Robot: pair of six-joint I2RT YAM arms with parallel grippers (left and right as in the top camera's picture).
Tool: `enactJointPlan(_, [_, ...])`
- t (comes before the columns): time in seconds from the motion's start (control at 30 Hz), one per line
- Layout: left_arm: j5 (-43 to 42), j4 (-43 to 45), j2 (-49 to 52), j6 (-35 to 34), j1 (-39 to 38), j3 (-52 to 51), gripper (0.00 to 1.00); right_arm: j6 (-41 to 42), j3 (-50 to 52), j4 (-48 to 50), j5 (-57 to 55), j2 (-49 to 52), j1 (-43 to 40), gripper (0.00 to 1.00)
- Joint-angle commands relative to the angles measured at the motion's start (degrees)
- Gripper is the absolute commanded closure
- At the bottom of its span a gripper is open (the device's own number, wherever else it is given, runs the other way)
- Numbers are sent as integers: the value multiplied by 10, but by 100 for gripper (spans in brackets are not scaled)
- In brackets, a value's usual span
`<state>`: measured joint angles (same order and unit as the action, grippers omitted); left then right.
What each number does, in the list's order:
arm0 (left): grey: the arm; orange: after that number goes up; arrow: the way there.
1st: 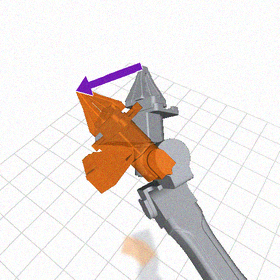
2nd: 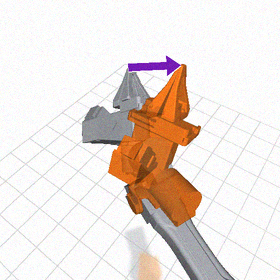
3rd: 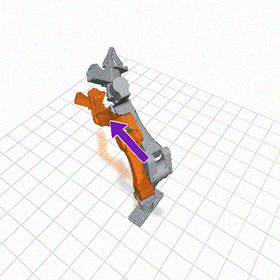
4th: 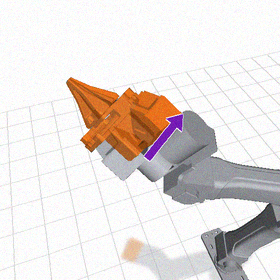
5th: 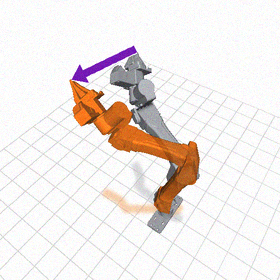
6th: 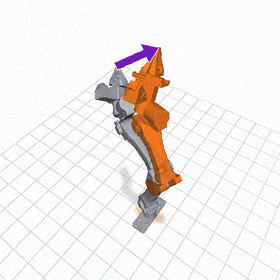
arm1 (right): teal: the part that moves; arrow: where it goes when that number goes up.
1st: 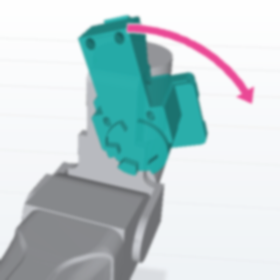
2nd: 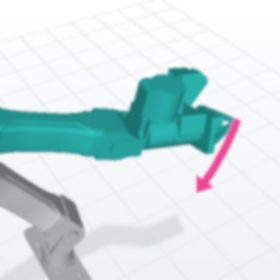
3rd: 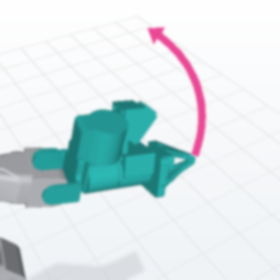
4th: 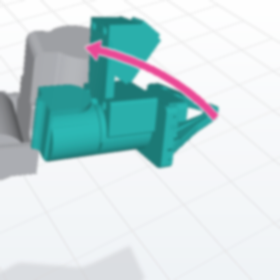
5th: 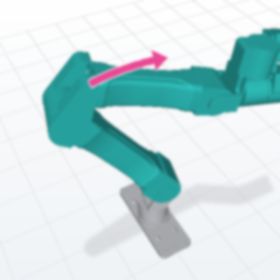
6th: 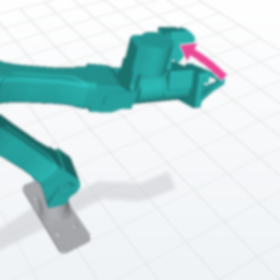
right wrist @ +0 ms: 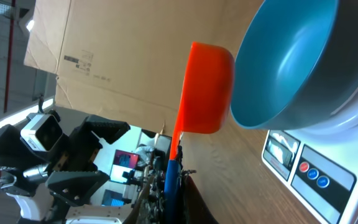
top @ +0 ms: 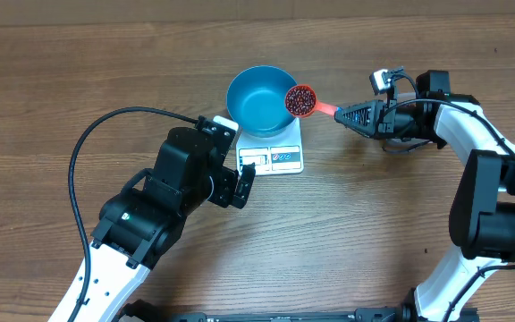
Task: Scoop item into bowl and weigh 150g on scale
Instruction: 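Lift the filled scoop and carry it left over the blue bowl, then tilt the scoop with the right gripper to pour beans into the bowl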
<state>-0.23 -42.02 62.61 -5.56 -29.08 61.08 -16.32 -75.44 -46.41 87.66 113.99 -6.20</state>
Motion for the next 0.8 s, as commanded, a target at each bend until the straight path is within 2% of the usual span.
enactJointPlan(0.0, [4,0,0,4,4,-4,0,42,-16,39,8,5,6,96])
enactJointPlan(0.1, [4,0,0,4,4,-4,0,98,-16,84,-7,5,6,96])
enactJointPlan(0.47, [4,0,0,4,4,-4,0,222,-16,205,-45,5,50,96])
enactJointPlan(0.77, [4,0,0,4,4,-4,0,266,-16,253,-98,5,78,96])
